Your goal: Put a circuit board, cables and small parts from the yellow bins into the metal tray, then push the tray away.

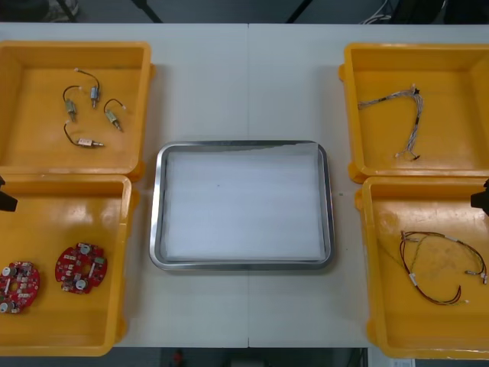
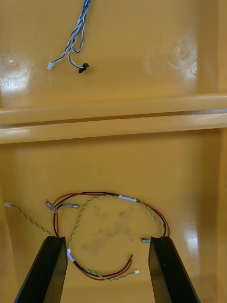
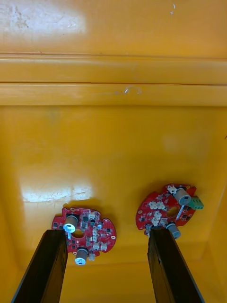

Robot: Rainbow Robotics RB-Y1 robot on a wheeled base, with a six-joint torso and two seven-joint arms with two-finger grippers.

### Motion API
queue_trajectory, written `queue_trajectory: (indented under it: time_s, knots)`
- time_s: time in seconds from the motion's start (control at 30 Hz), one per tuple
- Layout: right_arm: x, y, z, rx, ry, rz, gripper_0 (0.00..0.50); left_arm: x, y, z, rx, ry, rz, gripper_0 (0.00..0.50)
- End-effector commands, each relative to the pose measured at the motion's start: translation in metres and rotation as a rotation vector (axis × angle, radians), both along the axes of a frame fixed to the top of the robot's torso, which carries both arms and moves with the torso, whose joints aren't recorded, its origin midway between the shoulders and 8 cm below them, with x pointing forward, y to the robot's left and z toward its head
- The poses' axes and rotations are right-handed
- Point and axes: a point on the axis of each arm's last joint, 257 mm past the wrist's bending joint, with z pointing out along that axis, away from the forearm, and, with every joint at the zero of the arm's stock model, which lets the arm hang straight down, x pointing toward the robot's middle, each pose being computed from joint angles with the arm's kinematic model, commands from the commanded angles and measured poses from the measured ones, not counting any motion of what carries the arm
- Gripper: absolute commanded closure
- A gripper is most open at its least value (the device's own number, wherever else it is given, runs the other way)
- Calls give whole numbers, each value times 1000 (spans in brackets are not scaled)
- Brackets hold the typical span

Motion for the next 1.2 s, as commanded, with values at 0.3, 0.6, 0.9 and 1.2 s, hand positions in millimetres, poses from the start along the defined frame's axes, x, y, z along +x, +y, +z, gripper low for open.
queue_trajectory:
  time_s: [0.3,0.6,0.9,1.2]
  knots:
    - [-22,-20,-7,-58,68,71,0,-8,27,-12,8,-43,41,0]
    - [-51,-47,-41,-153,213,224,0,-19,45,-28,37,-51,45,0]
    - [-41,-51,-47,-260,207,384,0,-23,59,-40,36,-78,52,0]
    - [-14,-67,-71,-288,158,480,0,-27,80,-54,31,-74,59,0]
